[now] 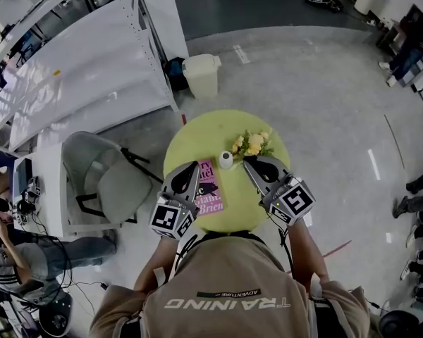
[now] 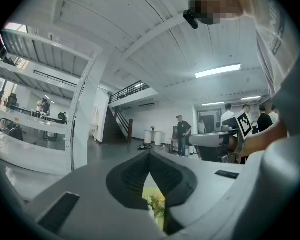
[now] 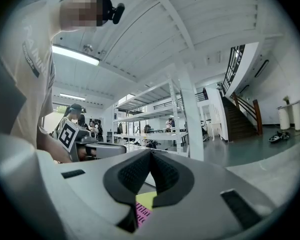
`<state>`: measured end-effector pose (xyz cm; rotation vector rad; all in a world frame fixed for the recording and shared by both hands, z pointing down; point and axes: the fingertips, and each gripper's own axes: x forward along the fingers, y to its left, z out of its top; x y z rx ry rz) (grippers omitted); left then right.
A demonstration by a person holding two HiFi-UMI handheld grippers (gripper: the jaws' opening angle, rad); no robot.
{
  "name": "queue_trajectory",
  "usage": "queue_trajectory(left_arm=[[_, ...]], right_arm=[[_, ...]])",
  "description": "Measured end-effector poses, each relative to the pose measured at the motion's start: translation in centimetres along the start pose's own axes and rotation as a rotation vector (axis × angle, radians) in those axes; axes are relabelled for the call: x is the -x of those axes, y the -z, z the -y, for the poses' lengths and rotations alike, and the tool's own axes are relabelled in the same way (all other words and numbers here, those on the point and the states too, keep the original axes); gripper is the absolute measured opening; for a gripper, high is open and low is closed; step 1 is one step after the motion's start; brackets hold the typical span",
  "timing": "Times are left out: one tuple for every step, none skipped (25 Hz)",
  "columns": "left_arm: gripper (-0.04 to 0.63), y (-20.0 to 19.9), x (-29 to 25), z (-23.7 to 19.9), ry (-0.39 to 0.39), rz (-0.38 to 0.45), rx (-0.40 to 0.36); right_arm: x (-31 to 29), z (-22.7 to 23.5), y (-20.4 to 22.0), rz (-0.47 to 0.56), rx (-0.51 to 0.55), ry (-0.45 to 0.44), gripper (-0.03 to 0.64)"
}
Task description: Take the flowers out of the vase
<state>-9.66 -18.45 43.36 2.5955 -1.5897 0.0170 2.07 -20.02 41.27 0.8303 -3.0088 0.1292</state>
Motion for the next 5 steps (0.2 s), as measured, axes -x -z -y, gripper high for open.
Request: queue_trajectory(left_arm=[[0.011,0.09,0.04,-0.09,-0.002,-0.001,0.0],[0.011,0.15,0.09,-0.17,-0.004,-0.001,-0.001],[0.011,0.24,0.14,-0.25,-0.005,-0.002,-0.002],[0.011,0.36,0.19,-0.33,-0.007,-0.002,-0.003],[0.011,0.48,0.25,-0.4,-0.008,-0.002,-0.004]], right_arm=[[-0.05,0.01,0.07,0.0,0.001,0.0,-0.002],[-0.1,0.01,0.16,0.0,0.0,-0.001,-0.002],[-0.14,0.01,0.26,0.001,0.0,-0.001,-0.002],[-0.18,0.0,0.35,0.002,0.0,-0.001,-0.002],[-0.21,-0.01,0.44,0.003,0.0,-0.002,-0.002]])
